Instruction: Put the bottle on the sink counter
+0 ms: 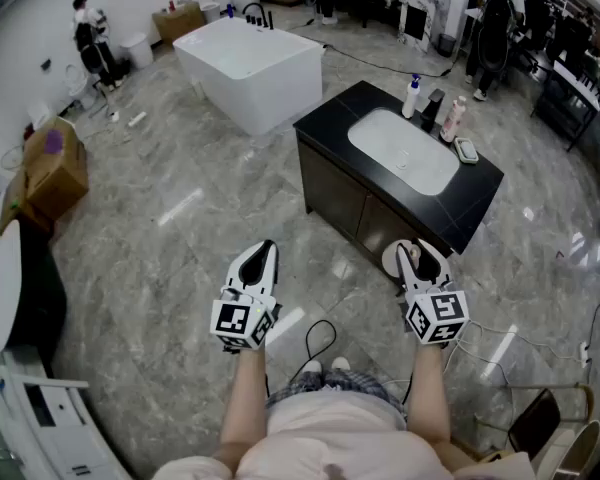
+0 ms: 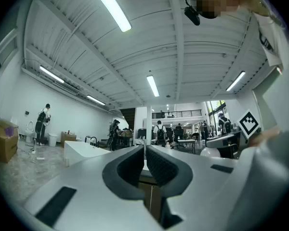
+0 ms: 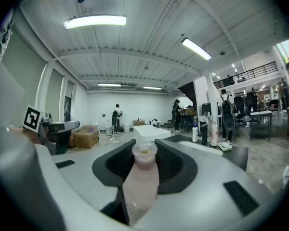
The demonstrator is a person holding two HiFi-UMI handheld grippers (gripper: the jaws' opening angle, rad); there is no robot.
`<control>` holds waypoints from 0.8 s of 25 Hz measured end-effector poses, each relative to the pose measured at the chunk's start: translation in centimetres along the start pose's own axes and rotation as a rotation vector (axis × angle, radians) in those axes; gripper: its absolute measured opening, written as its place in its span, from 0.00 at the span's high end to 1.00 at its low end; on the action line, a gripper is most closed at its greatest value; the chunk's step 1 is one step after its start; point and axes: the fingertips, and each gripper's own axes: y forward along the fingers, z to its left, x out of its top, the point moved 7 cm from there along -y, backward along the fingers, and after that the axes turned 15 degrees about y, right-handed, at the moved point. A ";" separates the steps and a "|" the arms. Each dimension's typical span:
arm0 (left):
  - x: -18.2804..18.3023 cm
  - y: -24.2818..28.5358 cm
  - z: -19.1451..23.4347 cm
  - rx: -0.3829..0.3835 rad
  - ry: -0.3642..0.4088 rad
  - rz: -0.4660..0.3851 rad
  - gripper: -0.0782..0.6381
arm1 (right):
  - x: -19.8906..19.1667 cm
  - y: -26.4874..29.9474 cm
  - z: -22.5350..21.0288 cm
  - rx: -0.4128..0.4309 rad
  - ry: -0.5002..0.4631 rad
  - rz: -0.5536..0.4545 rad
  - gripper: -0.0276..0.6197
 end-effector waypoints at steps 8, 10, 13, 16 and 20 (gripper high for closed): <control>-0.1 -1.2 0.5 0.018 -0.004 0.000 0.84 | -0.4 0.2 0.9 0.016 -0.009 0.005 0.74; 0.0 -1.3 0.5 0.020 -0.004 -0.001 0.84 | -0.4 0.3 1.0 0.018 -0.009 0.004 0.74; 0.1 -1.2 0.5 0.020 -0.004 -0.002 0.84 | -0.3 0.2 0.9 0.017 -0.008 0.002 0.74; 0.0 -1.2 0.4 0.018 -0.003 -0.001 0.84 | -0.4 0.1 0.7 0.009 -0.001 -0.003 0.74; 0.0 -1.0 0.5 0.011 -0.004 -0.001 0.84 | -0.4 0.0 0.6 0.003 0.005 -0.007 0.74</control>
